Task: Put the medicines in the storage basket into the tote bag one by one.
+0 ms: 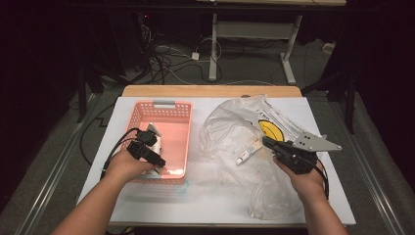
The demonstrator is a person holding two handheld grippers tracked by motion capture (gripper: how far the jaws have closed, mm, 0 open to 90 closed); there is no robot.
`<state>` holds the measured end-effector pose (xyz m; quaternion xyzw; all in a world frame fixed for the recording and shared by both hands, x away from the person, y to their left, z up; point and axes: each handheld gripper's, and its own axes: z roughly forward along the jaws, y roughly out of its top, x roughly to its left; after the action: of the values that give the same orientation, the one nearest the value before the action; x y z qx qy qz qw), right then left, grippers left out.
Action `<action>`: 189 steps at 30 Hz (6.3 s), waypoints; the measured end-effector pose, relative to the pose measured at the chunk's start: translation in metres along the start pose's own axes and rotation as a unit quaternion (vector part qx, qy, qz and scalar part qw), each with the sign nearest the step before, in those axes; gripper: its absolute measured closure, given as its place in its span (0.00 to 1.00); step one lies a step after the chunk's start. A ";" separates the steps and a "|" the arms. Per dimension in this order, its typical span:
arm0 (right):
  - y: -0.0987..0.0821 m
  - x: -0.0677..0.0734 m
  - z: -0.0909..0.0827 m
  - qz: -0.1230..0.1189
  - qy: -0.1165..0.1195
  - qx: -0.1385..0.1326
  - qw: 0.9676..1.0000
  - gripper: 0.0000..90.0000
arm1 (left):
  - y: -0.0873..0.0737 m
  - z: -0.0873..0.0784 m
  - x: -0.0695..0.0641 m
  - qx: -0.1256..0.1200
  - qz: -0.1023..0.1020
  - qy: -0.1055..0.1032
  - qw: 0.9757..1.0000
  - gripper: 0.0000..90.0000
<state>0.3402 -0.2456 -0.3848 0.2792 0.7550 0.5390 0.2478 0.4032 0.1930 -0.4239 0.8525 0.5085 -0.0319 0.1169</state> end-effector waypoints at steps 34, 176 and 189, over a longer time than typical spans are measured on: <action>0.000 0.000 0.000 -0.002 -0.001 0.000 1.000 1.00 | -0.004 -0.002 -0.018 -0.028 0.053 0.004 0.998 0.60; 0.005 0.008 -0.003 -0.014 0.004 -0.008 1.000 1.00 | 0.014 0.046 -0.192 -0.303 0.221 -0.096 0.922 0.60; 0.005 0.004 -0.003 -0.012 0.004 -0.011 1.000 1.00 | 0.049 0.066 -0.211 -0.304 0.228 -0.089 0.921 0.60</action>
<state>0.3355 -0.2435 -0.3798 0.2649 0.7532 0.5458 0.2542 0.3488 -0.0259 -0.4430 0.8625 0.2728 0.0755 0.4194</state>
